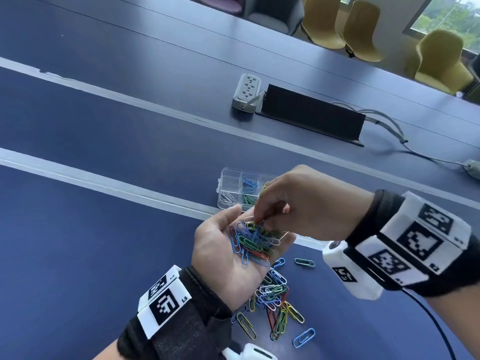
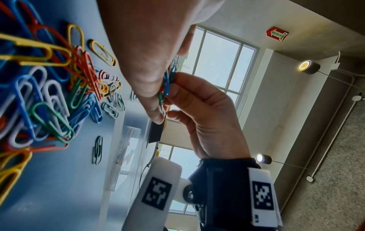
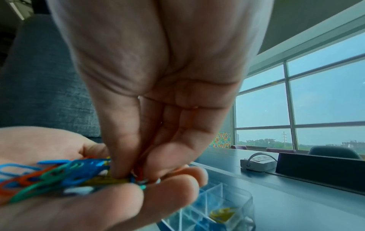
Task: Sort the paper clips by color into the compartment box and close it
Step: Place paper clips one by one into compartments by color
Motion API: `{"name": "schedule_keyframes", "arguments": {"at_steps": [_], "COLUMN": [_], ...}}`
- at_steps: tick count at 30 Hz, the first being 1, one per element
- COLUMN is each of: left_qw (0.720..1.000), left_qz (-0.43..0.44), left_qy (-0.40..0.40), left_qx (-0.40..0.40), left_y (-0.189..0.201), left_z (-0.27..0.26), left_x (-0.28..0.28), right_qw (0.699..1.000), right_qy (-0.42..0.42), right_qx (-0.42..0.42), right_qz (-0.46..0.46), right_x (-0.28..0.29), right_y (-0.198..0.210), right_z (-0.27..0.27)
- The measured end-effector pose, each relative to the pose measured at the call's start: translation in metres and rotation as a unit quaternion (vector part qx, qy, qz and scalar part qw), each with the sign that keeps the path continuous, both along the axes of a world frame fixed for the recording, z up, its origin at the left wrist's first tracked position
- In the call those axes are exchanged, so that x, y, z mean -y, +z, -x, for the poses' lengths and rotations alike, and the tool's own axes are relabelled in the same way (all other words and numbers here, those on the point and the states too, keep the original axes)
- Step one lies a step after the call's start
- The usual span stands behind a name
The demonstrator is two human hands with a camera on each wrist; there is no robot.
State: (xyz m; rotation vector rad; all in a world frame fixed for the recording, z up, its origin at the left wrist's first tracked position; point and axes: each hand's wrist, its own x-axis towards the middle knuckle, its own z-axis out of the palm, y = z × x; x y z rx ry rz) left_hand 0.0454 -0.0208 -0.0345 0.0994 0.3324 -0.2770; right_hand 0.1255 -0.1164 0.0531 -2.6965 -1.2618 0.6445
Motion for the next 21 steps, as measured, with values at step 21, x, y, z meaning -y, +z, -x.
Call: {"name": "schedule_keyframes", "arguments": {"at_steps": [21], "left_qw": [0.999], "left_qz": [0.006], "left_qy": [0.037], "left_qx": [-0.015], "left_y": [0.007], "left_z": [0.000], "left_x": [0.000], "right_qw": [0.998], "right_qy": [-0.038], "right_qx": [-0.005], "right_qz": [-0.042], "right_x": [0.002], "right_y": [-0.007], "right_z": [0.038]}}
